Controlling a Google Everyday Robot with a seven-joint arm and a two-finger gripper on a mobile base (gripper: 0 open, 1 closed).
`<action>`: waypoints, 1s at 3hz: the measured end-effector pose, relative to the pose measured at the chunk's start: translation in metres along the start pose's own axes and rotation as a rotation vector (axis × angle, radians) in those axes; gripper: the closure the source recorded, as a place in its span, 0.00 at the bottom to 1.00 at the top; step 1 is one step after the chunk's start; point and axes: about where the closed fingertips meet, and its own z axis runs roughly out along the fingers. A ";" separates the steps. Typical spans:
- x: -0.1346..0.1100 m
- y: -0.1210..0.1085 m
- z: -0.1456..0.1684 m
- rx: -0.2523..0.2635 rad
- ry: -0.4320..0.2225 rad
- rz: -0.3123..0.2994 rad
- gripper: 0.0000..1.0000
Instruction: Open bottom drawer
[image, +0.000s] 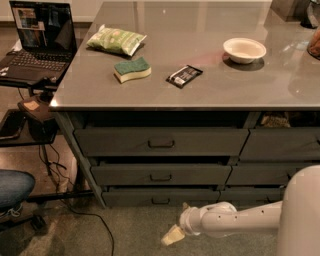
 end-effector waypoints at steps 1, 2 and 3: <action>0.025 -0.060 0.019 0.100 0.000 -0.020 0.00; 0.025 -0.060 0.019 0.100 0.000 -0.020 0.00; 0.022 -0.041 0.042 0.061 -0.054 -0.003 0.00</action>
Offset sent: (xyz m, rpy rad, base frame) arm 0.0313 -0.0227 -0.0268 -0.0348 -0.0516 -0.0228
